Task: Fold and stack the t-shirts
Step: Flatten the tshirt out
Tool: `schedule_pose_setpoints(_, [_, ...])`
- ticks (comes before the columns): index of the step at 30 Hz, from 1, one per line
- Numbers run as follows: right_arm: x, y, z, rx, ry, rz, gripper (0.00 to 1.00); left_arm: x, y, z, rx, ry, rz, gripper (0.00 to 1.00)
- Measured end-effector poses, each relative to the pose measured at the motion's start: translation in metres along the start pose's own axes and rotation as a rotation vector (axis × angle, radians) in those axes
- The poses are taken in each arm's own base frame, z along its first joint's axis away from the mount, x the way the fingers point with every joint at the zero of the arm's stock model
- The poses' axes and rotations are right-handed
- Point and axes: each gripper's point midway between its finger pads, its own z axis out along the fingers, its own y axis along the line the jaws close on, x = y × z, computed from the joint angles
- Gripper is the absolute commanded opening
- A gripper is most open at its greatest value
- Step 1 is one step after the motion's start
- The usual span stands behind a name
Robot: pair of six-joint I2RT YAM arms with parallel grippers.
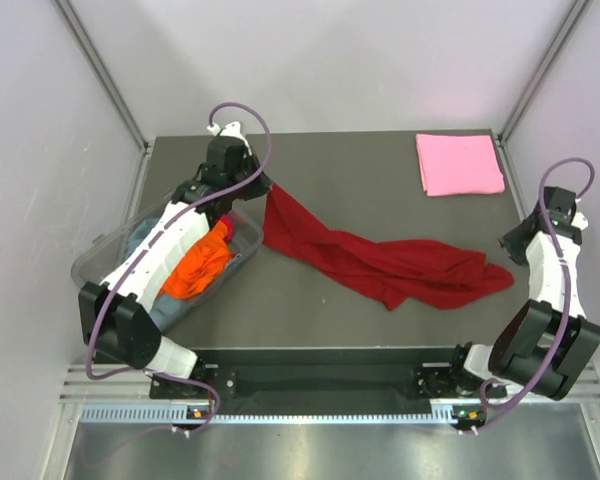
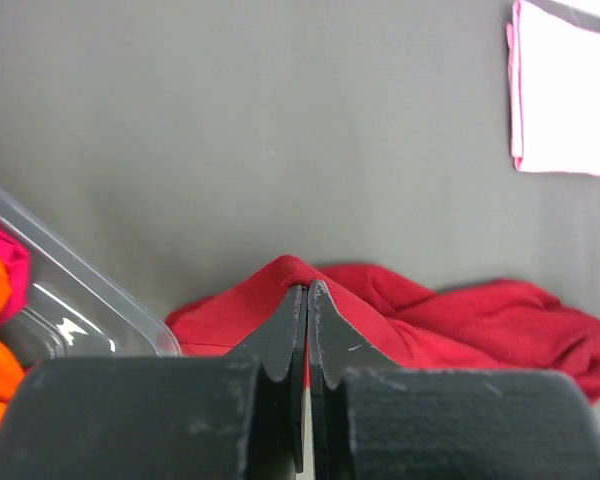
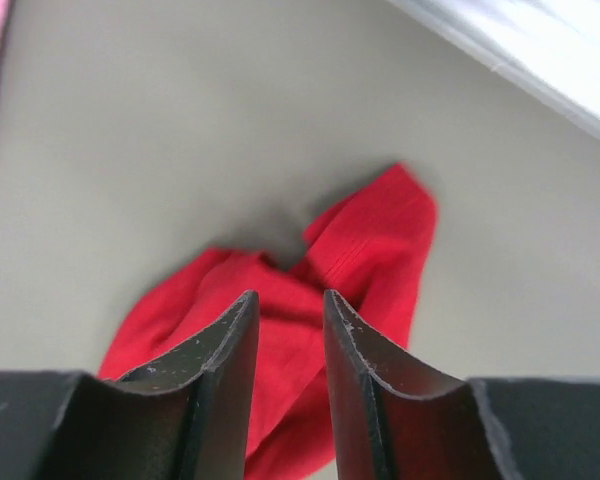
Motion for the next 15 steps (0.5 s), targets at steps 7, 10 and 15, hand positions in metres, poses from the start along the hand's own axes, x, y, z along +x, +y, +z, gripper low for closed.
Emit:
schedule_pose_setpoints(7, [0.036,0.023,-0.005,-0.077,0.122,0.02,0.36,0.006,-0.008,0.001,0.049,0.022,-0.004,0.0])
schedule_pose_setpoints(10, [0.063,0.033,0.0,-0.083,0.2,0.01,0.37,0.005,-0.01,0.001,0.059,0.02,-0.004,0.0])
schedule_pose_setpoints(15, [0.094,0.044,0.008,-0.06,0.291,-0.006,0.37,0.005,-0.011,0.0,0.065,0.022,-0.004,0.0])
